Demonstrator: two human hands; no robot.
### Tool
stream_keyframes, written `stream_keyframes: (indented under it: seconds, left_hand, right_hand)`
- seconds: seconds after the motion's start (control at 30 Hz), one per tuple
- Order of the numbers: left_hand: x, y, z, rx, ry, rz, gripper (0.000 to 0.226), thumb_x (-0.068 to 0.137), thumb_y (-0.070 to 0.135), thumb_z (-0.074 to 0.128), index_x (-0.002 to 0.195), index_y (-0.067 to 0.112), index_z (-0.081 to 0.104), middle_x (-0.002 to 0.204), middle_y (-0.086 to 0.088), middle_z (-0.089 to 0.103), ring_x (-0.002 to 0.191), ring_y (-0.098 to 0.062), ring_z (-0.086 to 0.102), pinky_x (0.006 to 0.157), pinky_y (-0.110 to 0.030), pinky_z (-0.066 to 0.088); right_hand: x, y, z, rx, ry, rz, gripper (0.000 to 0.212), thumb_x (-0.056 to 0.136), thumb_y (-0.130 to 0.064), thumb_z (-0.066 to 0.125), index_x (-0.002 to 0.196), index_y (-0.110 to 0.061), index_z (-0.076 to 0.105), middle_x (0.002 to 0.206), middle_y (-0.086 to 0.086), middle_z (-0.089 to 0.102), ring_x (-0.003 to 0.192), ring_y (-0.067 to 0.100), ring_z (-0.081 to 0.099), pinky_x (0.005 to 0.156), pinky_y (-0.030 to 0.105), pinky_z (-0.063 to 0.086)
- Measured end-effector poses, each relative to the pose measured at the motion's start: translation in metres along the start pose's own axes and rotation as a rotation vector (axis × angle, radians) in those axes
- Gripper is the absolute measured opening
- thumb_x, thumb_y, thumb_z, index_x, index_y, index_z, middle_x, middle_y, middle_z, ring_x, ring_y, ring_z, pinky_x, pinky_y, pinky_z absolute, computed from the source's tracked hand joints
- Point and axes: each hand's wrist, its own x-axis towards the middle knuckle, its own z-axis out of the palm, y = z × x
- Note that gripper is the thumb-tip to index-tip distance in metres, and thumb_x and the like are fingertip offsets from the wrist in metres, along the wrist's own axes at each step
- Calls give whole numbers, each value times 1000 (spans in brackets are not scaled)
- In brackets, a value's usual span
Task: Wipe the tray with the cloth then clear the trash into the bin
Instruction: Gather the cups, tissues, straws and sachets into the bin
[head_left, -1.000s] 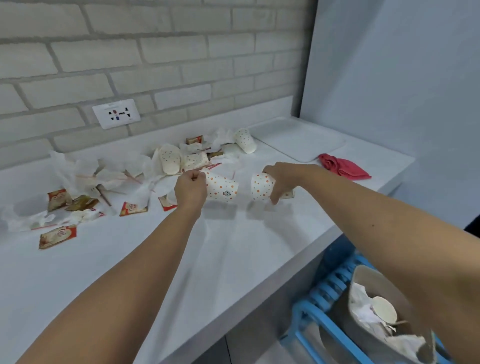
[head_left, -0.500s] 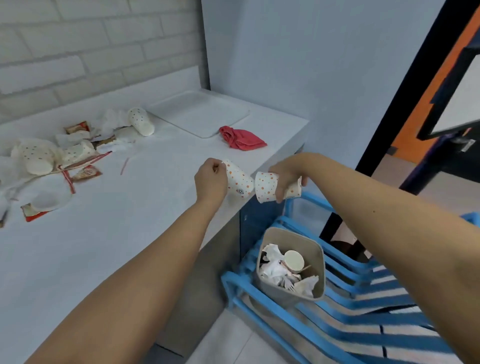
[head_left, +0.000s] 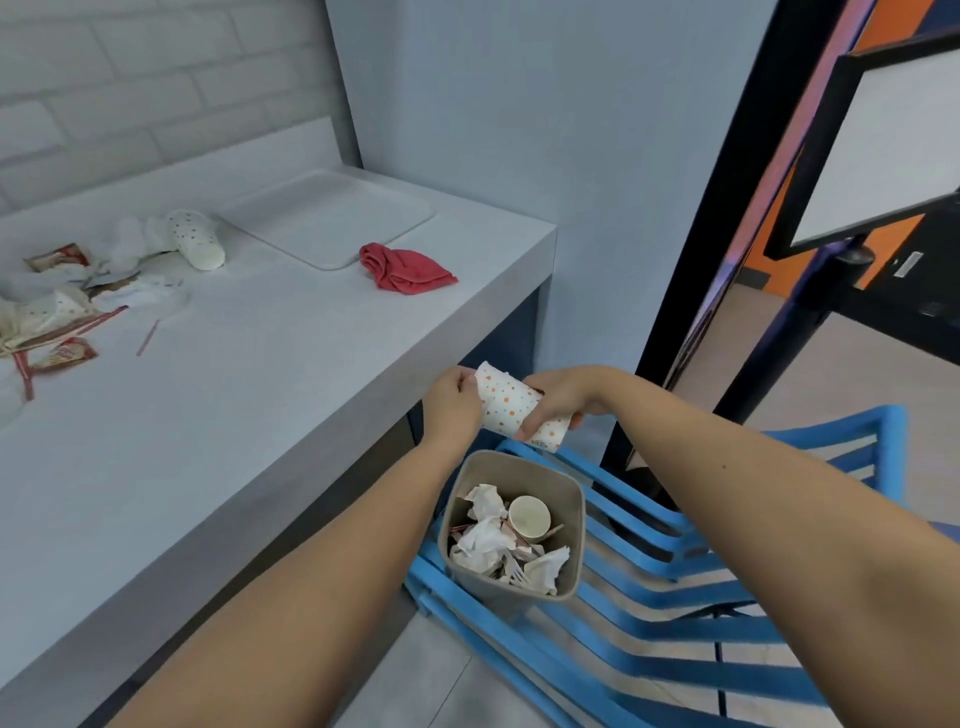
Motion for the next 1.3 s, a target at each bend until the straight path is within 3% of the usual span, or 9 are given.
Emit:
stream_keyframes:
  seconds: [0.17,0.3,0.37,0.43,0.57,0.77,0.93,1.1,1.3]
  left_hand:
    - [-11,-7,17,122,-168,127,29,99,17,41,123,7,54,118,-10,59,100,-16,55,78,-23,41]
    - [-13,-17,19,262,-296,179,32,94,8,49,126,10,54,118,-8,61,97,-14,53,79,-23,39]
    - [-12,-23,19,303,-334,173,32,95,7,48,125,11,56,116,-8,62,95,-14,53,78,-22,38]
    - [-11,-29,19,343,-339,179,31,94,8,49,123,11,58,115,-7,63,97,-15,56,78,-21,38]
    - [-8,-40,20,402,-275,234,34,92,6,53,125,12,56,127,-6,53,116,-17,51,93,-18,35]
    - [0,-54,17,406,-220,186,36,93,9,51,129,18,52,136,-3,44,127,-17,43,107,-26,32]
    - [2,-59,8,372,-192,192,34,94,10,51,127,19,53,134,0,44,122,-11,44,99,-17,32]
    - [4,-66,-4,365,-163,222,34,93,11,52,126,19,54,129,2,47,115,-7,46,94,-16,34]
    - [5,-74,-18,357,-137,208,35,92,10,53,126,20,54,127,3,49,111,-3,45,95,-14,31]
  right_hand:
    - [8,12,5,20,87,-73,56,75,-21,77,123,-14,49,110,3,60,104,23,59,89,32,50]
    - [12,20,17,51,235,-249,88,73,-23,80,143,-22,26,111,-1,50,103,18,52,94,31,45]
    - [15,22,24,-87,302,-361,77,77,-25,76,141,-22,33,110,-1,49,97,14,49,86,26,41]
    - [20,26,31,-239,309,-386,48,84,-31,69,125,-15,52,106,4,49,93,15,47,80,26,39]
    - [38,46,44,-373,322,-261,34,96,-34,51,109,-5,62,96,8,44,89,22,47,76,34,36]
    - [63,82,86,-589,314,-42,40,98,-37,44,125,-10,57,129,13,49,119,29,49,89,38,44]
    - [83,96,120,-706,282,35,41,100,-35,41,127,-9,57,129,11,51,124,28,42,94,38,46]
    - [98,94,146,-718,200,77,36,94,-4,45,129,-5,53,133,11,48,122,29,49,95,37,46]
    - [114,92,163,-588,25,154,41,98,-11,42,139,-5,41,142,13,36,131,30,41,106,40,41]
